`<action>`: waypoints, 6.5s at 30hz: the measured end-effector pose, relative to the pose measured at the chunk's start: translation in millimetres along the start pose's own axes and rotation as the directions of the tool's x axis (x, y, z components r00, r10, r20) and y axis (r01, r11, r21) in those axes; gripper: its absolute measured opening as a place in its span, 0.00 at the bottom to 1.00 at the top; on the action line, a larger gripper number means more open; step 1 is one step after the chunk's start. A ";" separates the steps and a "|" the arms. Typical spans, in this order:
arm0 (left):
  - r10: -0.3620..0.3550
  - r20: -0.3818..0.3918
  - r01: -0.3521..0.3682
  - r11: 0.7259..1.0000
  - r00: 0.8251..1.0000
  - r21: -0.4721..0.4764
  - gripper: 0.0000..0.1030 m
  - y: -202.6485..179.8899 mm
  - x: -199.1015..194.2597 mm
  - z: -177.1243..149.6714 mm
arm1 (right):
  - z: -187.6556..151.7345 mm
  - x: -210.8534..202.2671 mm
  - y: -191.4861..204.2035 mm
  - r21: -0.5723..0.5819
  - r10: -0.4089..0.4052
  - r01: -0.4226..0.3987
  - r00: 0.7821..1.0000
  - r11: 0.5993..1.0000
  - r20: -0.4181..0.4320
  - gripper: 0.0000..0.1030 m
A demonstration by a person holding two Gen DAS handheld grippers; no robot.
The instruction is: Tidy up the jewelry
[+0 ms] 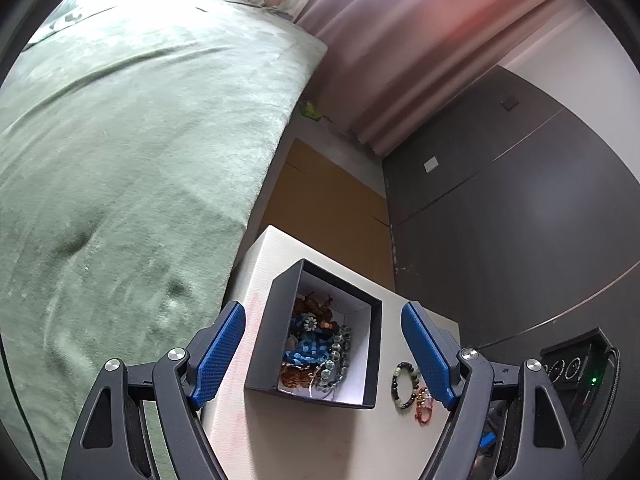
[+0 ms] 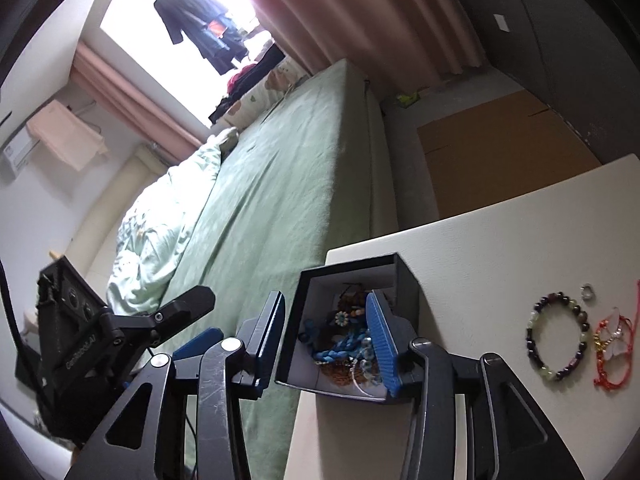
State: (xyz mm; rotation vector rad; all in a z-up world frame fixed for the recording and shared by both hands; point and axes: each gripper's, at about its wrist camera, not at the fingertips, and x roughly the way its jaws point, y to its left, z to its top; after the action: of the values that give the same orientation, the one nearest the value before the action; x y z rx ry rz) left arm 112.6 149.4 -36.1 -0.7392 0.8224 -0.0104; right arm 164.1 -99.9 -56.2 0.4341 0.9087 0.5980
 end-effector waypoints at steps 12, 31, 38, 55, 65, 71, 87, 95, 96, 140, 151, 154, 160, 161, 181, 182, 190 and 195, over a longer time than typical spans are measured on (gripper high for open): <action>0.002 -0.040 0.002 0.995 0.999 0.096 0.78 -34.4 18.4 -17.8 | 4.8 -57.2 -53.8 0.101 -0.123 0.122 0.992 0.987 0.008 0.58; 0.039 -0.085 -0.010 0.948 0.996 0.317 0.78 -110.9 59.3 -70.7 | 3.3 -107.5 -148.0 0.268 -0.236 0.257 0.966 0.929 -0.107 0.61; 0.052 -0.105 -0.006 0.917 0.993 0.398 0.72 -134.7 77.3 -94.7 | 3.2 -120.8 -166.1 0.291 -0.246 0.273 0.961 0.917 -0.126 0.61; 0.170 -0.168 -0.033 0.791 0.971 0.610 0.53 -173.2 139.3 -157.2 | 5.8 -149.1 -192.3 0.367 -0.228 0.246 0.969 0.897 -0.093 0.61; 0.250 -0.189 -0.073 0.762 0.950 0.643 0.47 -171.8 180.6 -172.4 | 8.9 -152.9 -191.4 0.366 -0.231 0.245 0.969 0.898 -0.084 0.61; 0.277 -0.147 -0.105 0.722 0.950 0.684 0.44 -173.0 180.9 -181.6 | 8.6 -156.9 -192.3 0.364 -0.240 0.254 0.967 0.896 -0.084 0.61; 0.163 -0.174 -0.033 0.816 0.971 0.577 0.06 -160.8 138.3 -144.8 | 8.3 -136.3 -182.6 0.319 -0.238 0.265 0.964 0.910 -0.121 0.61; 0.097 -0.157 -0.003 0.859 0.983 0.512 0.06 -150.9 106.3 -118.9 | 3.1 -103.3 -173.5 0.270 -0.216 0.258 0.960 0.927 -0.177 0.61; 0.091 -0.158 0.001 0.863 0.983 0.505 0.06 -149.3 103.2 -116.8 | 2.1 -98.8 -172.2 0.265 -0.218 0.262 0.958 0.928 -0.185 0.61; 0.062 -0.225 0.027 0.929 0.972 0.369 0.44 -121.0 89.4 -89.5 | 9.0 -69.7 -158.7 0.047 -0.397 0.417 0.890 0.908 -0.225 0.31; 0.227 -0.242 -0.071 0.850 0.943 0.523 0.44 -132.1 133.0 -133.4 | 9.0 -123.9 -165.9 0.139 -0.350 0.369 0.926 0.919 -0.141 0.31; 0.298 -0.216 -0.127 0.811 0.930 0.571 0.44 -132.5 144.3 -142.6 | 16.9 -120.2 -165.6 0.147 -0.347 0.365 0.928 0.919 -0.137 0.31; 0.346 -0.198 -0.159 0.773 0.917 0.615 0.36 -130.4 153.5 -152.3 | 18.3 -118.2 -162.3 0.146 -0.349 0.367 0.927 0.919 -0.134 0.31; 0.351 -0.187 -0.165 0.764 0.918 0.624 0.33 -131.0 153.6 -153.2 | 18.4 -118.0 -161.6 0.146 -0.347 0.365 0.928 0.920 -0.132 0.31; 0.217 -0.089 -0.132 0.820 0.972 0.557 0.07 -140.0 106.9 -119.5 | 17.9 -116.4 -155.0 0.136 -0.346 0.361 0.930 0.923 -0.124 0.31; 0.208 -0.086 -0.128 0.824 0.974 0.552 0.08 -140.7 103.8 -117.7 | 18.3 -116.2 -153.9 0.134 -0.345 0.360 0.931 0.923 -0.123 0.31; 0.103 -0.013 -0.083 0.864 0.995 0.497 0.07 -148.1 63.4 -91.4 | 19.4 -113.0 -140.7 0.118 -0.298 0.309 0.950 0.944 -0.096 0.31; 0.058 0.029 -0.065 0.881 0.998 0.470 0.07 -146.8 42.2 -75.7 | 20.7 -111.3 -126.6 0.105 -0.247 0.253 0.967 0.962 -0.064 0.31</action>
State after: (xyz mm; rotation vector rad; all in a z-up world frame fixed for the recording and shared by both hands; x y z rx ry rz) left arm 130.4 -18.0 -9.7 -0.2510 0.7880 -0.1443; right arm 166.0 -269.6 -52.0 0.3989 1.0304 0.3285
